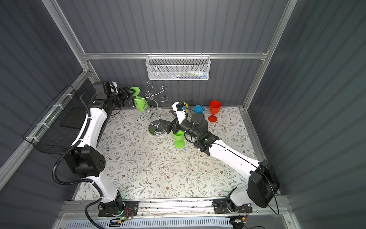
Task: Take the wine glass off the wine glass rack
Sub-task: 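Close the left gripper on the last green glass foot while right waits nearby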
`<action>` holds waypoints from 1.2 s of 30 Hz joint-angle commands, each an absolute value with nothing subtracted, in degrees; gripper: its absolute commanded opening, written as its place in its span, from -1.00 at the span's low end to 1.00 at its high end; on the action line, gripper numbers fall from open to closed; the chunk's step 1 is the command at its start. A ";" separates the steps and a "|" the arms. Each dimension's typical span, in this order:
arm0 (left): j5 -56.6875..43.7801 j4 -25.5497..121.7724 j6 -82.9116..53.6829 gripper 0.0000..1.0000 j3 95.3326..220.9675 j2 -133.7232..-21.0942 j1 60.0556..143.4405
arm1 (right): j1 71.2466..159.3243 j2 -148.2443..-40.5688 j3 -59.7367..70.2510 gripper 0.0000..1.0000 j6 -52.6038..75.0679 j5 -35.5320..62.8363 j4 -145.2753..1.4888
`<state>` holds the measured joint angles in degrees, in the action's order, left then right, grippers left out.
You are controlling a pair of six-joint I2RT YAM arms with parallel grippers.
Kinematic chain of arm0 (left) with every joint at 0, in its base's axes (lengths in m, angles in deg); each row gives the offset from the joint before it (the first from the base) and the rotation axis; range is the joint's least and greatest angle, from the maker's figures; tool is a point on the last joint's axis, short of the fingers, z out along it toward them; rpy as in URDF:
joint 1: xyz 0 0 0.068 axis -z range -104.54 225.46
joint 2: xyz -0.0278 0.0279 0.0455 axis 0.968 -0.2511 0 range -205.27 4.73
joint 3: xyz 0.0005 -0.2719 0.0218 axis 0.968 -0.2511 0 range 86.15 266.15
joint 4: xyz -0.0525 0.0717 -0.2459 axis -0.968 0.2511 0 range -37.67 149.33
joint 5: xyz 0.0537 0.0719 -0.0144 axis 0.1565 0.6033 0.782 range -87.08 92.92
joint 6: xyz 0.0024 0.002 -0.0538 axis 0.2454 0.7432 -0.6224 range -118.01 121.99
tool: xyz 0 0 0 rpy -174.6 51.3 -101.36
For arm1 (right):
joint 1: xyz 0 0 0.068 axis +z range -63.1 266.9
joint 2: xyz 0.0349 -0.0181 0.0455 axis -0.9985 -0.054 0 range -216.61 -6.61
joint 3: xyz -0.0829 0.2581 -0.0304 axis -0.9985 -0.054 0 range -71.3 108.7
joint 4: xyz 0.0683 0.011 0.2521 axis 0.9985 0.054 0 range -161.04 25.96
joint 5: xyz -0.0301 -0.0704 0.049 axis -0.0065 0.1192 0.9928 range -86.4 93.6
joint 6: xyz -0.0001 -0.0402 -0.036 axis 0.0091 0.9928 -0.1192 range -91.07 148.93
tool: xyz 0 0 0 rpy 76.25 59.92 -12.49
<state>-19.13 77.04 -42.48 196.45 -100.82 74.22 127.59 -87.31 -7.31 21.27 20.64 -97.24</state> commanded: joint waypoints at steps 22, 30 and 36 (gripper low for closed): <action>-23.78 63.03 -51.16 -0.50 191.73 -100.82 73.26 | 128.32 -84.02 -11.53 0.82 21.97 21.09 -97.59; -23.36 62.41 -51.18 -0.81 191.36 -99.84 73.26 | 128.33 -83.35 -12.40 0.82 22.16 20.57 -97.59; -23.37 62.16 -51.35 -1.00 191.49 -99.36 73.26 | 128.30 -83.06 -12.76 0.83 22.34 20.39 -97.76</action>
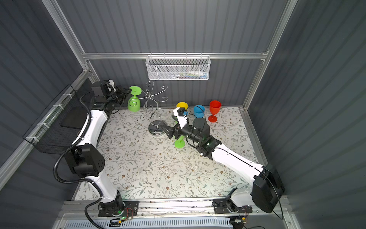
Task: Take the wine glass off the wine glass rack
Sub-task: 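Close the left gripper on the last green glass foot while right waits nearby, then lift the green glass off the rack hook with the left gripper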
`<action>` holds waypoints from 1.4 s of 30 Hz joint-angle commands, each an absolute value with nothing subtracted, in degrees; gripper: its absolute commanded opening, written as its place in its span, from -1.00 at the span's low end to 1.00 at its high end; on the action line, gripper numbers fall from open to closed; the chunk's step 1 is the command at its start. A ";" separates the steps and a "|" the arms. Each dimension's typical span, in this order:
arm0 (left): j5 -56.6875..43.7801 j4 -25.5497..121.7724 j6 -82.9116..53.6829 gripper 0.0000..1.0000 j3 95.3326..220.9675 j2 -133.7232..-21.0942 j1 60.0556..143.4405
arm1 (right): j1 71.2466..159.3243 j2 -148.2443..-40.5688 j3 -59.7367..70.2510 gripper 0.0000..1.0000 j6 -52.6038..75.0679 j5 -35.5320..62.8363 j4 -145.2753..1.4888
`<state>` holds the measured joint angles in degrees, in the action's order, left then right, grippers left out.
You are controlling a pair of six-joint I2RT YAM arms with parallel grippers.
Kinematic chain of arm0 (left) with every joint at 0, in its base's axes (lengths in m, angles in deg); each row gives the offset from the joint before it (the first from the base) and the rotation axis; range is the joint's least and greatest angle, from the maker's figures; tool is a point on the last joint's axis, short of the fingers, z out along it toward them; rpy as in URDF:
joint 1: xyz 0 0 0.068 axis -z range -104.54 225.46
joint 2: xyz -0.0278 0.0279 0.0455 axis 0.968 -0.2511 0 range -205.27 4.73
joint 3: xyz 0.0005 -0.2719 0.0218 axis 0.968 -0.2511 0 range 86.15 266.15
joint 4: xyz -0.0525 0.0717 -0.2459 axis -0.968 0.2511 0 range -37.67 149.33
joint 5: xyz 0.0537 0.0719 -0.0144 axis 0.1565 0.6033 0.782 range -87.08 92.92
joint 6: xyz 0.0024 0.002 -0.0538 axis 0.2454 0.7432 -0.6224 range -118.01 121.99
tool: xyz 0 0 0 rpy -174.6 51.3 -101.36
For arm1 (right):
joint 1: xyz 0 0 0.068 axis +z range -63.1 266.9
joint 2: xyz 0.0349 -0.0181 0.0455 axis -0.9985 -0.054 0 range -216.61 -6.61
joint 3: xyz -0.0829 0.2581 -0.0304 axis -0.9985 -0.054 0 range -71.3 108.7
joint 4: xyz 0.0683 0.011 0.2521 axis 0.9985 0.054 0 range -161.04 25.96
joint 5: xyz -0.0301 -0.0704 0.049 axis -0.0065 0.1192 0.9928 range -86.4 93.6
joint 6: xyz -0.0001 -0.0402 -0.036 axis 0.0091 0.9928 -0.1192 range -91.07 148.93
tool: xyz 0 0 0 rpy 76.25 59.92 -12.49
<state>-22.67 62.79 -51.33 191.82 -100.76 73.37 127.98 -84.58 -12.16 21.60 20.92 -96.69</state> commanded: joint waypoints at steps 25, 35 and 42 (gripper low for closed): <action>-21.26 54.29 -55.78 -1.00 186.56 -94.24 73.24 | 128.31 -83.42 -13.20 0.82 22.34 20.57 -97.67; -19.76 54.18 -55.96 -1.00 188.43 -97.02 73.20 | 128.47 -82.41 -14.10 0.82 22.85 20.73 -97.67; -18.19 51.88 -56.61 -1.00 189.57 -99.12 73.17 | 128.41 -81.48 -14.57 0.82 24.10 20.56 -97.23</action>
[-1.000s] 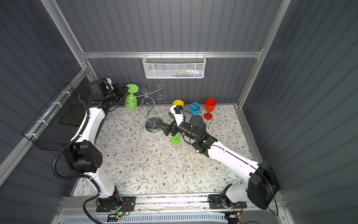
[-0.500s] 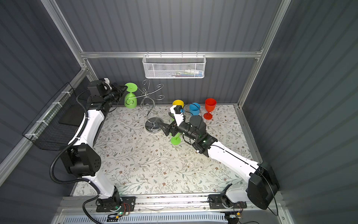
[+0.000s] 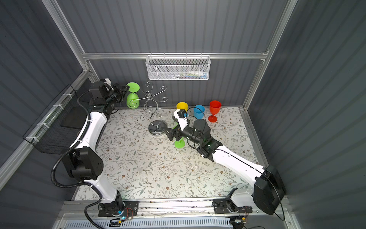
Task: Take the wine glass off the wine glass rack
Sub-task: 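Lift the green glass off the rack hook with the left gripper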
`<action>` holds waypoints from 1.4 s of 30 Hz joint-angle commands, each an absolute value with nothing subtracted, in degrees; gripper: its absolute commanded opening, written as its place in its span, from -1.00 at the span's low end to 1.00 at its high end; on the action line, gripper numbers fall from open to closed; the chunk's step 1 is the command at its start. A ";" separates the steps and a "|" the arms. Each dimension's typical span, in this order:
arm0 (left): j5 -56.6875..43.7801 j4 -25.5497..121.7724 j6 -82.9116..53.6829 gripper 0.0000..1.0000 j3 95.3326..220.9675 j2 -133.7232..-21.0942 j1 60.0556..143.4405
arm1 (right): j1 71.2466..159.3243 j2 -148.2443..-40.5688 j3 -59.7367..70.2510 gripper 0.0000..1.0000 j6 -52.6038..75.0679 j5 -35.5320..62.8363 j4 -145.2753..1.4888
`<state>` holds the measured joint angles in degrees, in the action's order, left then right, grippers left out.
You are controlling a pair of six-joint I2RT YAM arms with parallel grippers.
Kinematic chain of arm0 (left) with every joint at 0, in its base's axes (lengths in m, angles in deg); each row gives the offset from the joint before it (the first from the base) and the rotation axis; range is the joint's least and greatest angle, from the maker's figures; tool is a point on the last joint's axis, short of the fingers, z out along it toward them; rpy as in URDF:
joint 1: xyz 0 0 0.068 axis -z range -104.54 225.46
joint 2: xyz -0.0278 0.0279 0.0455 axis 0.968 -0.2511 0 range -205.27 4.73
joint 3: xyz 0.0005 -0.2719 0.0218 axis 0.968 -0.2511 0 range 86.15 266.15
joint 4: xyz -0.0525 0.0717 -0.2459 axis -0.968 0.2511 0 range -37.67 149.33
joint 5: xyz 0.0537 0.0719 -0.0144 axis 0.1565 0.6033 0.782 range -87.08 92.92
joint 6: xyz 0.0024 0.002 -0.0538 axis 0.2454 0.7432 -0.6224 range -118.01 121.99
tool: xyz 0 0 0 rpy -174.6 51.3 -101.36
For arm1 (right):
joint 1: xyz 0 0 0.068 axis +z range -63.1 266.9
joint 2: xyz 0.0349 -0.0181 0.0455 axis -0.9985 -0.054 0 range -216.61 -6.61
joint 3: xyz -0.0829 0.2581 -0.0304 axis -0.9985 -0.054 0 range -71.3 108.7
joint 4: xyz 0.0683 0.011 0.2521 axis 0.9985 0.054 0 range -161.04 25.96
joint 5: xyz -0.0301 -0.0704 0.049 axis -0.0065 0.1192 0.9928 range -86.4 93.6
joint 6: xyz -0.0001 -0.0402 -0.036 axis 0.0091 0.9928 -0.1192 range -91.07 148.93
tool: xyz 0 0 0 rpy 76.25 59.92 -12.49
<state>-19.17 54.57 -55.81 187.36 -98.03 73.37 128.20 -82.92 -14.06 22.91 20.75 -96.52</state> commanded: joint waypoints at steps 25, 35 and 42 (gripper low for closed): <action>-28.42 47.58 -60.75 -1.00 191.55 -103.25 74.32 | 128.41 -81.05 -14.43 0.83 24.81 21.09 -95.74; -29.90 47.34 -59.85 -1.00 185.55 -98.19 74.27 | 128.52 -79.37 -15.30 0.82 24.72 20.52 -94.52; -29.54 48.37 -58.54 -1.00 181.99 -94.49 74.23 | 128.48 -78.47 -16.43 0.82 24.56 19.94 -94.25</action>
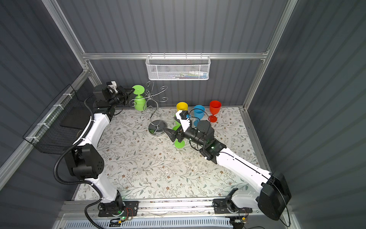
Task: Take the wine glass off the wine glass rack
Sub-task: 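Lift the green glass off the rack hook with the left gripper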
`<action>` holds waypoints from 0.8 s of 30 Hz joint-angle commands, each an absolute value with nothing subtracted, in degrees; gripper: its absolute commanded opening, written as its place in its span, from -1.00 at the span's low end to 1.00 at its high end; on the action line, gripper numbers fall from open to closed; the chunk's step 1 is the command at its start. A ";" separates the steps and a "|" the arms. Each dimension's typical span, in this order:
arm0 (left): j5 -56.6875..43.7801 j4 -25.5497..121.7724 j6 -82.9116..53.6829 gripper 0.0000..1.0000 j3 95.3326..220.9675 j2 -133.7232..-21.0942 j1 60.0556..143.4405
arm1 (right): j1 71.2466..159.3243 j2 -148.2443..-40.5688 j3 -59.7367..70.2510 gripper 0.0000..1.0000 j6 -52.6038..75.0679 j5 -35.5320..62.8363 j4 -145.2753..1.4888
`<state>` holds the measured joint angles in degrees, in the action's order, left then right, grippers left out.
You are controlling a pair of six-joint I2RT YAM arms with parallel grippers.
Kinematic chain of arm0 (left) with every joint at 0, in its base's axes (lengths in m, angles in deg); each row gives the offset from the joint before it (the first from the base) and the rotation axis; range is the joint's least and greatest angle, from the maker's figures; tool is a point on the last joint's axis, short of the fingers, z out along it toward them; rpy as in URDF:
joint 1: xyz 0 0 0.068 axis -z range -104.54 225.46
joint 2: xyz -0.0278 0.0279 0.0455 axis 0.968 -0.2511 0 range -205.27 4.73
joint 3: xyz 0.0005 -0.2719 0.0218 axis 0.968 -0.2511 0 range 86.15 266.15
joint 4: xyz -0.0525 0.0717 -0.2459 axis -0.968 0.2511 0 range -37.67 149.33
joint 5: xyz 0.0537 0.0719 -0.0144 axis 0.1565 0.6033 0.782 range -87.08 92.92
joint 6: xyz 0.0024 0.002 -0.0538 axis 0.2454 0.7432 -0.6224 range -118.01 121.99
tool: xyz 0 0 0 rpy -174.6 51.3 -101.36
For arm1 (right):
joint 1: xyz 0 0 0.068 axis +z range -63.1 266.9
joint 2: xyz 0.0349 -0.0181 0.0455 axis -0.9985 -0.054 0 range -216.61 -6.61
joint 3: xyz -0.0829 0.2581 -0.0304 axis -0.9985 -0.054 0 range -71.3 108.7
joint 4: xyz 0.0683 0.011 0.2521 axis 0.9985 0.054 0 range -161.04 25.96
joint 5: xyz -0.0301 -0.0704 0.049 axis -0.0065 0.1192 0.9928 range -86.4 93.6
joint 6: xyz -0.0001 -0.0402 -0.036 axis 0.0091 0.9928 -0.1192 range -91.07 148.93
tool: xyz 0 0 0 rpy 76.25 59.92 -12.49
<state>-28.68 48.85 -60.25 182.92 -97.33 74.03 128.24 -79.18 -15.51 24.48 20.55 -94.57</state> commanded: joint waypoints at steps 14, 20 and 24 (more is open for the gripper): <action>-23.65 58.56 -50.55 -1.00 180.21 -87.46 73.55 | 129.10 -77.37 -17.15 0.82 24.27 19.61 -93.98; -18.04 64.70 -45.07 -1.00 180.78 -84.87 72.82 | 129.61 -77.22 -17.28 0.82 24.41 19.09 -93.64; -13.74 67.69 -42.38 -1.00 181.23 -82.90 72.66 | 129.81 -77.12 -17.24 0.82 24.42 18.90 -93.61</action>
<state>-17.90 64.12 -46.76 180.23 -85.33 73.11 129.45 -78.22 -16.80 24.46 19.63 -93.54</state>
